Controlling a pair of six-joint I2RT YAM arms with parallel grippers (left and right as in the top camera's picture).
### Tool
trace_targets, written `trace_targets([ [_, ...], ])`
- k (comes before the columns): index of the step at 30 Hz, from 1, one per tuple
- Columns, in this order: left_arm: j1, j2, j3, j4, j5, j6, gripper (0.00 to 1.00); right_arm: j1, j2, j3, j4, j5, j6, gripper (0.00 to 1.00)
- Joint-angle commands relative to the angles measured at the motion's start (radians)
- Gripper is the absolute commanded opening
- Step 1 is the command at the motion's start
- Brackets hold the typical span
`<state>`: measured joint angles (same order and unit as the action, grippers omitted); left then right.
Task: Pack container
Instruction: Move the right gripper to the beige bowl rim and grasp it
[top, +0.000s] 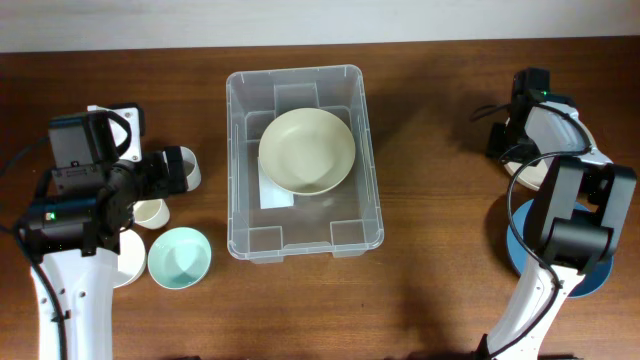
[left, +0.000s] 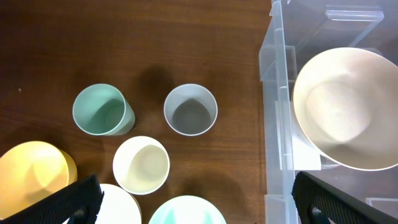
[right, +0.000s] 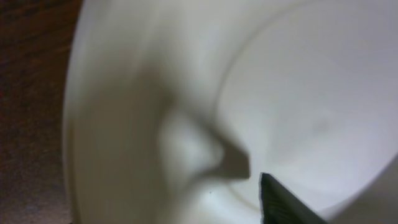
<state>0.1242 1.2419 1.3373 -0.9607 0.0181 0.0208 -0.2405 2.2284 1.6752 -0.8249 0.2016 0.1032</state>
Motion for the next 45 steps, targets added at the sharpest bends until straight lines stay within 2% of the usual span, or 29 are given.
trace_targets([
  [1,0.003,0.003,0.023,0.002,-0.007,-0.006,0.99,-0.001,0.008,-0.013,0.005,0.013,0.006,0.52],
  [14,0.003,0.003,0.023,0.002,-0.007,-0.006,0.99,-0.001,0.008,-0.013,0.049,0.013,0.006,0.31],
  [23,0.003,0.003,0.023,0.002,-0.007,-0.006,0.99,-0.001,0.008,-0.013,0.082,0.013,0.006,0.05],
  [35,0.003,0.003,0.023,0.002,-0.007,-0.006,0.99,-0.001,0.005,0.024,0.108,0.055,-0.008,0.04],
  [45,0.003,0.003,0.023,0.002,-0.007,-0.006,0.99,0.047,-0.066,0.208,0.014,0.086,-0.117,0.04],
])
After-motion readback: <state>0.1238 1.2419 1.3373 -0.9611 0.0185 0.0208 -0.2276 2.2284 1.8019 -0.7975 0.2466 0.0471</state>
